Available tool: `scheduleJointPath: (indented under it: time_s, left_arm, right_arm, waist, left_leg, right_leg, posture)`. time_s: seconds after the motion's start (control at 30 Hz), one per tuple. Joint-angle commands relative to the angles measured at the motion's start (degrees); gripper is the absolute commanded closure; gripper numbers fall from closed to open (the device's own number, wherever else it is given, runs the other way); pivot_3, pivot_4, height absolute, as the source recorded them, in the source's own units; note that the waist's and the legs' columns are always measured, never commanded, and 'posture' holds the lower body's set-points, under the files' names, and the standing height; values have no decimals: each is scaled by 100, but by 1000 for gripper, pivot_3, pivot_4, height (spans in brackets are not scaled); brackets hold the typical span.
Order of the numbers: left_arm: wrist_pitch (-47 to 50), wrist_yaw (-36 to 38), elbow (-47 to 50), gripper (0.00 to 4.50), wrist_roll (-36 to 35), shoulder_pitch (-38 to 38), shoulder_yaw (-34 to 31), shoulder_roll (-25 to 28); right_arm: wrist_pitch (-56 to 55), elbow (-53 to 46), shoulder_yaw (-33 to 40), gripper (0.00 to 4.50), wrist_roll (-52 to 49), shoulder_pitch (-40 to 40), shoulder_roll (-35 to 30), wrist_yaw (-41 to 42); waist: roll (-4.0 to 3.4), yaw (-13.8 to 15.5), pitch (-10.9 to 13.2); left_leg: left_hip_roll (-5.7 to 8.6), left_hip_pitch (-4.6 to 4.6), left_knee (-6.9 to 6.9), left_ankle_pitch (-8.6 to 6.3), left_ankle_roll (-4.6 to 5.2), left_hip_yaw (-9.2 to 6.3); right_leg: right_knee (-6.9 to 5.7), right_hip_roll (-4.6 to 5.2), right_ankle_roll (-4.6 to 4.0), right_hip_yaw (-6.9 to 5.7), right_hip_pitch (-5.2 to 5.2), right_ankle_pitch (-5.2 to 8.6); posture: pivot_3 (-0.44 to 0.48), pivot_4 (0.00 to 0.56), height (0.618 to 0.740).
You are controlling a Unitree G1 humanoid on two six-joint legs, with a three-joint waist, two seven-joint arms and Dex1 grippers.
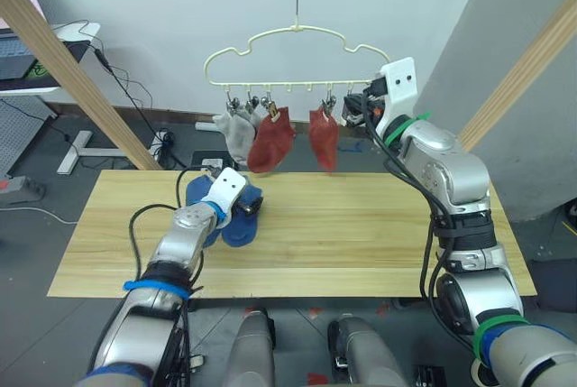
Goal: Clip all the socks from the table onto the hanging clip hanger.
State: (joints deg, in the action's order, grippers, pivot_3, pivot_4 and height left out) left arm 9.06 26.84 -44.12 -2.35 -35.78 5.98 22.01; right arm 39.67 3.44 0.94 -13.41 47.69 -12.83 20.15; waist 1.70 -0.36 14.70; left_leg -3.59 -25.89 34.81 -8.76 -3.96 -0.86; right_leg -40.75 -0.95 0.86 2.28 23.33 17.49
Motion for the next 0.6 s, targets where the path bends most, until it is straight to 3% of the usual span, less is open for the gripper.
scheduleJointPath:
  time_s: [0.03, 0.07, 0.17, 0.47, 0.6]
  left_arm:
    - [-146, 116, -698, 0, 68, -263, -99, -94]
    - [-110, 172, -815, 0, 40, -315, -145, -118]
    - [-48, 325, -978, 569, 35, -376, -197, -129]
    - [-50, 605, -452, 3014, 82, -61, -201, -96]
    - [-21, 808, 309, 3863, -56, 263, -210, -142]
  right_arm:
    - [192, -394, 100, 4466, -107, -58, -32, -62]
    - [225, -427, 109, 4466, -113, -64, -37, -78]
    - [291, -502, 125, 4500, -131, -79, -44, -128]
    - [266, -459, 140, 4500, -179, -81, -55, -173]
    - [272, -443, 125, 4500, -198, -75, -53, -138]
  waist:
    - [0, -27, 0]
    - [0, -36, 0]
    - [0, -73, 0]
    - [0, -112, 0]
    - [0, -113, 0]
  left_leg:
    - [1, 0, 0, 0, 0, 3]
    - [1, -1, 0, -1, 1, 4]
    - [0, 0, 0, 0, 1, 0]
    - [0, 1, 1, 0, 0, -1]
    - [0, 1, 0, 0, 0, -1]
  right_leg:
    - [1, 1, 0, 3, 0, 0]
    - [2, 1, 0, 3, 0, 0]
    - [-1, 0, 1, -1, 0, 0]
    - [-2, 2, 1, -1, -2, 0]
    - [-1, 2, 1, 0, -2, 0]
  posture:
    - [-15, 261, 740]
    - [-15, 261, 740]
    - [-18, 260, 740]
    - [3, 254, 740]
    - [11, 247, 740]
